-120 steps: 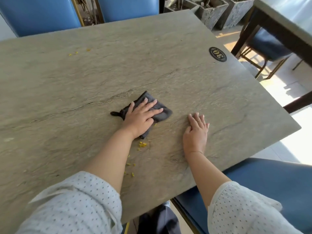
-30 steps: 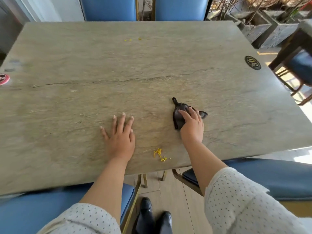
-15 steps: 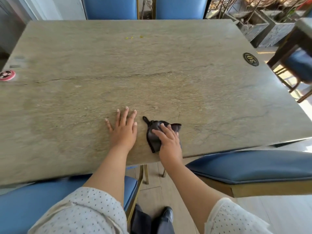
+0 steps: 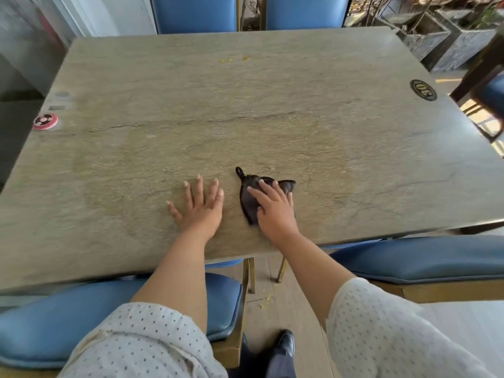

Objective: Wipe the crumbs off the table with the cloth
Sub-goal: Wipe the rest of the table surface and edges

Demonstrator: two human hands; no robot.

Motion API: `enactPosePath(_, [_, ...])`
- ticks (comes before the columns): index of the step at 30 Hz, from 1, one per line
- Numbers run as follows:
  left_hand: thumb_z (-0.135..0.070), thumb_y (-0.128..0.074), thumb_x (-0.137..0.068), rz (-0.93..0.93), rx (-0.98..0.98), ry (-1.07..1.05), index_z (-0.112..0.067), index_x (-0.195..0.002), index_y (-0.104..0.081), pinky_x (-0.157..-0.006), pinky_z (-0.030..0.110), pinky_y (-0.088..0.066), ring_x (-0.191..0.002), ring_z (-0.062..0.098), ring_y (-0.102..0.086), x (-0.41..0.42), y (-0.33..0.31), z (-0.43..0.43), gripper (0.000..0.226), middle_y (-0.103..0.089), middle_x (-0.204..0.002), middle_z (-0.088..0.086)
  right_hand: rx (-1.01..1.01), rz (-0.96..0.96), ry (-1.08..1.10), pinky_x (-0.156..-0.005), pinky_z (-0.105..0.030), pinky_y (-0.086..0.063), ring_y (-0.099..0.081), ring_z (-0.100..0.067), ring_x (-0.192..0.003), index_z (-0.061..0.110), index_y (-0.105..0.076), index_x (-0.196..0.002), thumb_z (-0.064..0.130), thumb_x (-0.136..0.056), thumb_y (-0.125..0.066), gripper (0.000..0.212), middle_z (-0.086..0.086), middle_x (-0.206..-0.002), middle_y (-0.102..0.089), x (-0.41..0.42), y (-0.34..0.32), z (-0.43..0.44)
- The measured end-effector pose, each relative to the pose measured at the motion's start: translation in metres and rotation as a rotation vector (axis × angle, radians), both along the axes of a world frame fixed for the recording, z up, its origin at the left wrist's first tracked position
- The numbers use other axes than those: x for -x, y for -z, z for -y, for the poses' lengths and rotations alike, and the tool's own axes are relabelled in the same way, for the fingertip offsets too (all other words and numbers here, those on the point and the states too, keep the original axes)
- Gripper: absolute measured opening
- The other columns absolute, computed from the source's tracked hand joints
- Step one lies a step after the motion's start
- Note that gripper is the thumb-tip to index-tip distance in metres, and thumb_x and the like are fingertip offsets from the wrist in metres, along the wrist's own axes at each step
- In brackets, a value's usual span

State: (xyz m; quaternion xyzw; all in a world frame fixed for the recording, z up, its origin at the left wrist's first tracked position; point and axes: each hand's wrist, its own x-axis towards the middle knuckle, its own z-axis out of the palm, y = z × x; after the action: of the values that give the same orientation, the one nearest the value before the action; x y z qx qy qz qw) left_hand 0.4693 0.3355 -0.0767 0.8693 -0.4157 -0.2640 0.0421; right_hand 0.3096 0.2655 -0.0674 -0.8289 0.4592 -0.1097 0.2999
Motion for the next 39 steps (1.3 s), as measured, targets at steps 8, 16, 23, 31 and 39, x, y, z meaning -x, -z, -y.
enactPosePath(8, [-0.065,0.015,-0.084,-0.082,0.075,-0.086,-0.053,-0.146,0.002,-0.109,0.057,0.023,-0.141,0.007,0.029,-0.003,0.000,0.005,0.065,0.024,-0.155,-0.022,0.141,-0.054,-0.404,-0.118,-0.042,0.007,-0.006,-0.014,-0.147,0.040,-0.047,-0.133,0.015,-0.089,-0.043,0.051,0.011,-0.155,-0.026,0.003,0.011,-0.055])
enactPosePath(16, [-0.064,0.009,-0.089,0.032,0.046,-0.050,-0.049,-0.146,0.008,-0.107,0.064,0.019,-0.141,0.017,0.031,0.008,-0.002,0.005,0.060,0.029,-0.155,-0.014,0.114,-0.108,0.021,-0.120,-0.039,0.004,0.004,-0.012,-0.147,0.038,-0.041,-0.137,0.017,-0.095,-0.039,0.046,0.010,-0.158,-0.016,0.066,0.016,-0.032])
enactPosePath(23, [-0.064,0.005,-0.090,0.111,0.116,-0.056,-0.040,-0.151,-0.004,-0.109,0.068,0.011,-0.146,0.019,0.018,0.025,-0.001,0.017,0.066,0.014,-0.161,-0.006,0.106,-0.284,-0.053,-0.115,-0.049,0.017,0.023,-0.023,-0.144,0.040,-0.010,-0.149,0.031,-0.101,-0.026,0.052,0.004,-0.160,0.008,0.041,0.010,-0.049])
enactPosePath(31, [-0.045,-0.017,-0.101,0.140,0.248,0.270,-0.033,-0.152,-0.014,-0.112,0.060,0.012,-0.147,0.011,0.011,0.072,0.009,0.060,0.052,0.004,-0.161,-0.011,-0.115,-0.471,0.441,-0.112,-0.050,0.021,0.032,-0.025,-0.140,0.038,0.011,-0.149,0.067,-0.091,-0.018,0.070,-0.003,-0.155,0.029,0.087,0.007,0.024])
enactPosePath(39, [-0.022,-0.045,-0.094,0.155,0.432,0.161,-0.020,-0.143,-0.042,-0.116,0.057,-0.002,-0.148,0.017,-0.013,0.113,0.023,0.109,0.048,-0.025,-0.158,-0.004,-0.084,-0.509,0.175,-0.109,-0.055,0.022,0.034,-0.034,-0.138,0.043,0.015,-0.146,0.066,-0.092,-0.020,0.068,-0.006,-0.154,0.032,0.090,0.005,0.090])
